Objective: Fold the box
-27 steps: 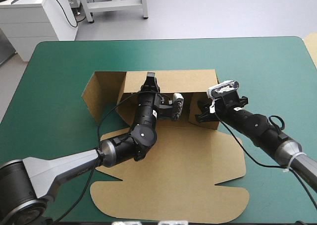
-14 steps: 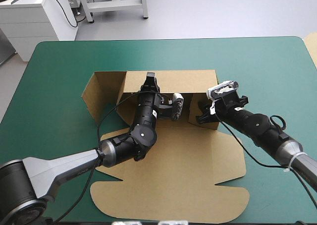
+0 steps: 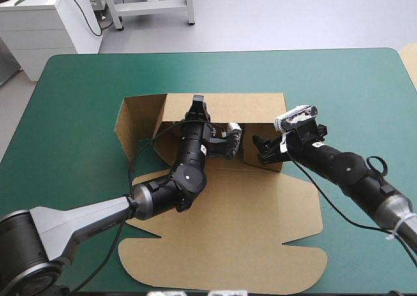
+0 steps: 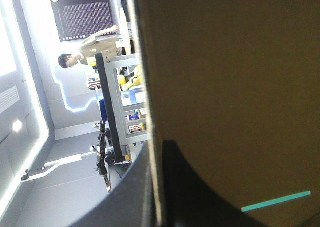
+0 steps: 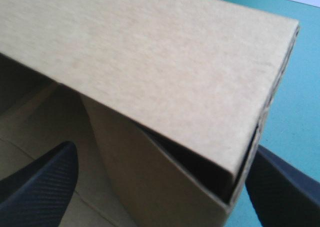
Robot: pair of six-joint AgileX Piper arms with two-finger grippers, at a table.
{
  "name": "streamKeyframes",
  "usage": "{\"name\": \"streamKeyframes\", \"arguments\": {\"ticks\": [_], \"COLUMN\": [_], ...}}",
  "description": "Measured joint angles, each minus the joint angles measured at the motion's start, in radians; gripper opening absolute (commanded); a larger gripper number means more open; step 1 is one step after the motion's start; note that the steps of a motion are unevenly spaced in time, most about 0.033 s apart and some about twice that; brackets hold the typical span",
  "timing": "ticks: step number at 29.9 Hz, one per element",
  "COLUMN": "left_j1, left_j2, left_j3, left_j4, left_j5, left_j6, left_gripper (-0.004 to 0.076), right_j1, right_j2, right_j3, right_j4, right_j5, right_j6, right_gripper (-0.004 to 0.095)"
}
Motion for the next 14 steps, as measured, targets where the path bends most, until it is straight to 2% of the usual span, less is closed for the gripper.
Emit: {"name": "streamKeyframes", "arguments": {"ticks": [3, 8, 10, 14], "left_j1": [0.000, -0.001, -0.001, -0.001], "left_j2": [0.000, 0.000, 0.000, 0.000], "left_j3": [0.000, 0.000, 0.000, 0.000], "left_j4": [0.000, 0.000, 0.000, 0.000], "left_j5": [0.004, 0.009, 0.010, 0.010], "left_j6": [0.000, 0.000, 0.000, 0.000], "left_gripper": [-0.0008, -0.0008, -0.0008, -0.0008], "right_j1": [0.000, 0.000, 0.000, 0.000], "right_j2": [-0.048, -0.086, -0.096, -0.115], "right_j3": [0.008, 0.097, 0.135, 0.165], "right_j4": [-0.114, -0.387, -0.436, -0.458], "right_j5": [0.018, 0.056, 0.061, 0.028], "right_j6": [0.127, 0.436, 0.494, 0.526], "right_gripper": [0.0835, 0.0835, 0.0835, 0.0835]}}
